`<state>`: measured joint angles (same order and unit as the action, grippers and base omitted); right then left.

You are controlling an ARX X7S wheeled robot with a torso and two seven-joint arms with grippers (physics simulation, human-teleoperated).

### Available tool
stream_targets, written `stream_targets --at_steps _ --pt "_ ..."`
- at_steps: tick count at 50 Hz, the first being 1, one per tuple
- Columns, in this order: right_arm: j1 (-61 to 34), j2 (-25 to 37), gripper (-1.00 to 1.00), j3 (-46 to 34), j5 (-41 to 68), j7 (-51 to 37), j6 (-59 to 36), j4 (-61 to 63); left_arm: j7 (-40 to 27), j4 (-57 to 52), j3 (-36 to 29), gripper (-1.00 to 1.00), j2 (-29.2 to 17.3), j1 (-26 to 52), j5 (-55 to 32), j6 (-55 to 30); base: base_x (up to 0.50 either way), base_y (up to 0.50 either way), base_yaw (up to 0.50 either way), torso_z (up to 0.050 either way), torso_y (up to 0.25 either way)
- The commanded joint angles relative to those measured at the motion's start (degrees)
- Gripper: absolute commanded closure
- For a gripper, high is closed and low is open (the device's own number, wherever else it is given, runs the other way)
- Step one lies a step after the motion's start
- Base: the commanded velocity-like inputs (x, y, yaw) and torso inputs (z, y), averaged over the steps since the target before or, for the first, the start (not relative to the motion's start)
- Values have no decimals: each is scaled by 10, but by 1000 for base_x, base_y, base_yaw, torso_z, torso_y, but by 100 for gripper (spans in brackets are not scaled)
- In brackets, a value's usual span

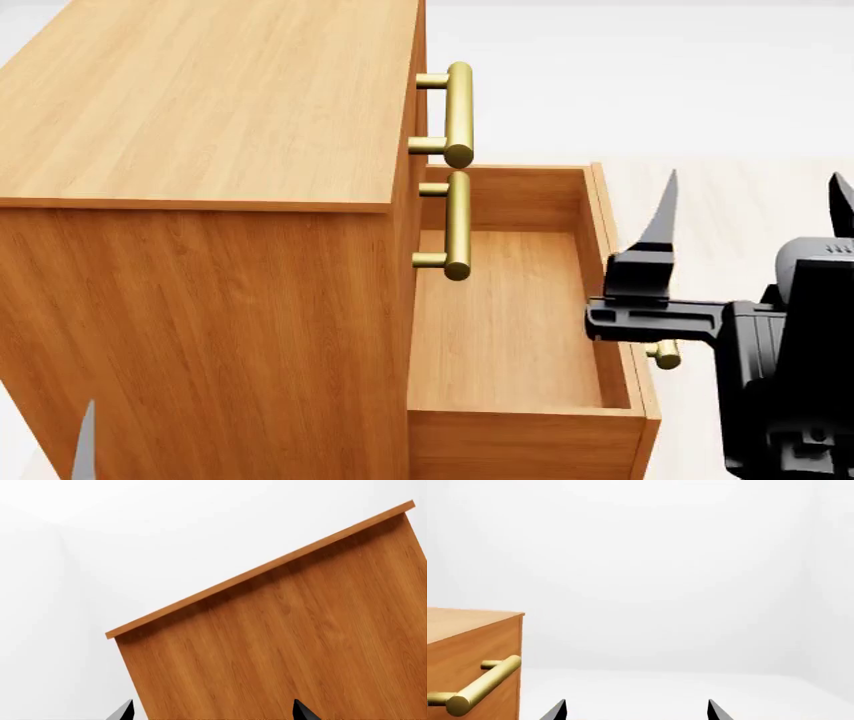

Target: Close the bottom drawer of the cabinet.

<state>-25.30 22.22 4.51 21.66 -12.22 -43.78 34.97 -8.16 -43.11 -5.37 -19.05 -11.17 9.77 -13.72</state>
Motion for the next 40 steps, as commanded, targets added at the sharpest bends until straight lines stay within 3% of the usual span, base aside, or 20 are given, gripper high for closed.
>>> stream_targets --at_steps 1,22,31,40 --pt "-37 40 -100 33 0 35 27 -81 -3 0 0 -100 -2 -3 0 1 0 0 0 0 0" --pt "50 55 -100 95 -26 83 166 -269 -7 5 -9 -100 -4 -3 4 2 0 0 0 0 0" --pt "90 41 -100 99 -28 119 243 -329 -7 3 -12 -100 -5 -1 5 -1 0 0 0 0 0" --pt "101 10 -100 98 -40 145 341 -464 -7 1 -17 -100 -7 0 9 -5 0 0 0 0 0"
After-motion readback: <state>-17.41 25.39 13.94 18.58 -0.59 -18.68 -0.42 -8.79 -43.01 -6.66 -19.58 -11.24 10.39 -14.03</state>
